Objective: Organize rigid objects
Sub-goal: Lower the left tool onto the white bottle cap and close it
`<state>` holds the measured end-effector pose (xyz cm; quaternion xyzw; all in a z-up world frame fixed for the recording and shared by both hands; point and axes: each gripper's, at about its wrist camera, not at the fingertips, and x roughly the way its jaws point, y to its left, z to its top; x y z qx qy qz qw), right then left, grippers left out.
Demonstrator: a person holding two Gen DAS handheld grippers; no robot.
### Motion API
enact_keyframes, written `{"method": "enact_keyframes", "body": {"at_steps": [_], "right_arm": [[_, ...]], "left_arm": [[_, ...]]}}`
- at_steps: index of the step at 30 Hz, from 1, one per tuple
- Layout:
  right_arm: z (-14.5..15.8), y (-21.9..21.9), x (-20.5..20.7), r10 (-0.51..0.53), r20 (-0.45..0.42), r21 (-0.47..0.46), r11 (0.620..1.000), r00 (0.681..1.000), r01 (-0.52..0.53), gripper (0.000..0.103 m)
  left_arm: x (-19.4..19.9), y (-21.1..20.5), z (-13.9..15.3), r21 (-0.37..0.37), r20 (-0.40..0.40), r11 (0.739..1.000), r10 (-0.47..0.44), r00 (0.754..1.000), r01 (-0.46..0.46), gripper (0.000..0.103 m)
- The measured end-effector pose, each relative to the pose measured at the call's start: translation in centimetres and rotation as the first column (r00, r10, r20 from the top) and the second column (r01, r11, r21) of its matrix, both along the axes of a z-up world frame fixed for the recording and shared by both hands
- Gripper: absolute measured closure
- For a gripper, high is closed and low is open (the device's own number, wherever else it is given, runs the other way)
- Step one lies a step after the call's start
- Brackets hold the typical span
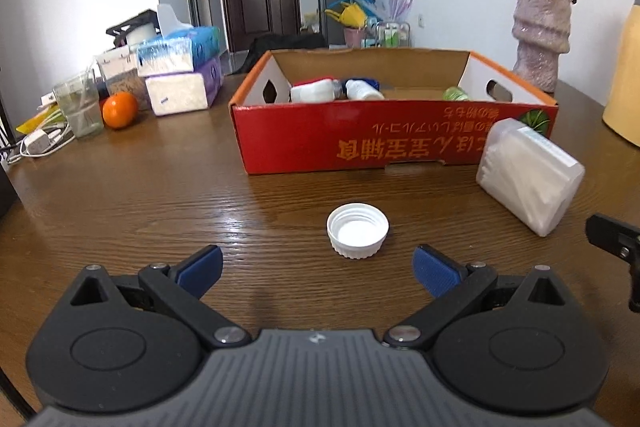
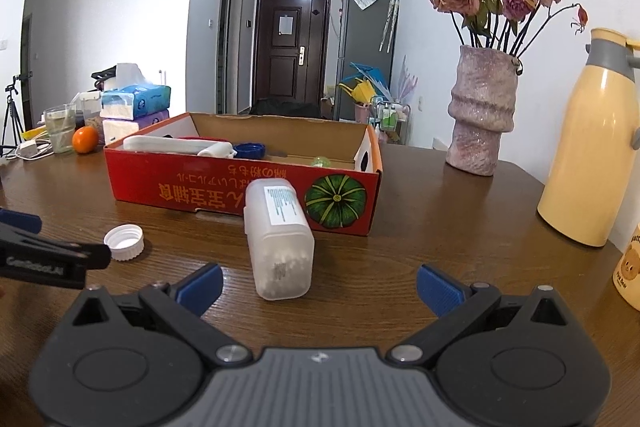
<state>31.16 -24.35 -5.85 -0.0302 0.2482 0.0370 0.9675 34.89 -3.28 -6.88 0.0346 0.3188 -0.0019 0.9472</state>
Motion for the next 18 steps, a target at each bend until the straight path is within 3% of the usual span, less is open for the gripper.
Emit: {"method": "enact_keyframes", "body": {"at_steps": [11, 14, 18], "right_arm": [[-0.4, -0.1, 0.7, -0.005, -0.017, 0.006, 1.000, 1.000, 0.005, 0.000], [-0.6, 0.0, 0.8, -0.006, -0.019, 0.005, 1.000, 1.000, 0.006, 0.000], [-0.7, 0.2, 1.1, -0.006, -0.026, 0.006, 1.000, 1.000, 0.006, 0.000]], "left_arm": [[2.7, -0.9, -1.1, -0.002, -0.035, 1.000, 0.007, 0.999, -0.007, 0.001], [3.4, -0.9, -1.2, -0.007, -0.046, 1.000, 0.005, 0.999, -0.005, 0.008], [3.9, -0.8, -1.5, -0.026, -0.069, 1.000, -0.018, 0.997, 0.017, 0.029]]}}
